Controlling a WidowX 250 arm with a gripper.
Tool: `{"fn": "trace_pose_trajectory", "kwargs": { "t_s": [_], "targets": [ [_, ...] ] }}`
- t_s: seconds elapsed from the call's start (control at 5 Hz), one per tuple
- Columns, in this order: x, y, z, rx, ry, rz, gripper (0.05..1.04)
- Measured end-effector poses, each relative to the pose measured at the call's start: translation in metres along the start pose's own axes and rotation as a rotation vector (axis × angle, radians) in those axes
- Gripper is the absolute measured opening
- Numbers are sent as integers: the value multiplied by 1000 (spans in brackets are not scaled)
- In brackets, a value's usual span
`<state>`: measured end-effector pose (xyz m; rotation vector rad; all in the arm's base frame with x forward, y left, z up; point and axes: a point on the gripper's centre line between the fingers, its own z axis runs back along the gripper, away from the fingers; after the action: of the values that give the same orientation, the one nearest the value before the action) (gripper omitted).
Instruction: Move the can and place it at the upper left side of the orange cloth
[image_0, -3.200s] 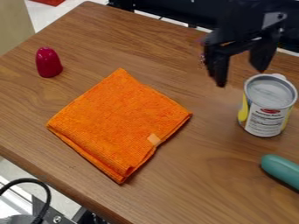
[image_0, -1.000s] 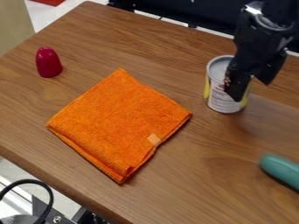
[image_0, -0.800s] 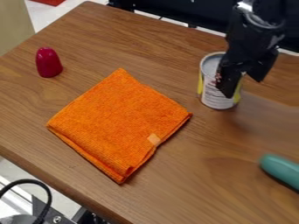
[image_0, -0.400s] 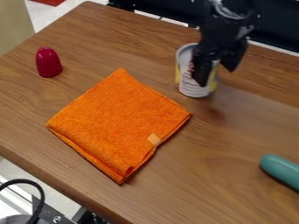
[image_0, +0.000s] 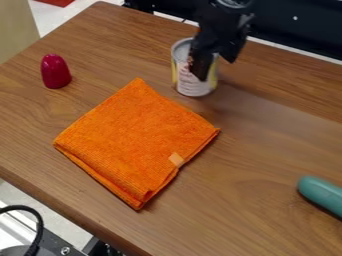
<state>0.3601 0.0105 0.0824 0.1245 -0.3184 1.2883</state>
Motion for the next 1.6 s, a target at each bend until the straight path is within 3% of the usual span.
{"fn": "trace_pose_trajectory", "kwargs": {
  "t_s": [0.2,0.6,0.8,1.2,1.4,1.6],
  "targets": [
    [21,0,-5,-24,-40,-15,995],
    [53,14,-21,19,-58,-2,995],
    [57,19,-26,35,-72,-20,995],
    [46,17,-19,67,-44,-76,995],
    [26,8,-10,55,1,-139,995],
    [6,3,-5,44,12,-210,995]
  ]
}}
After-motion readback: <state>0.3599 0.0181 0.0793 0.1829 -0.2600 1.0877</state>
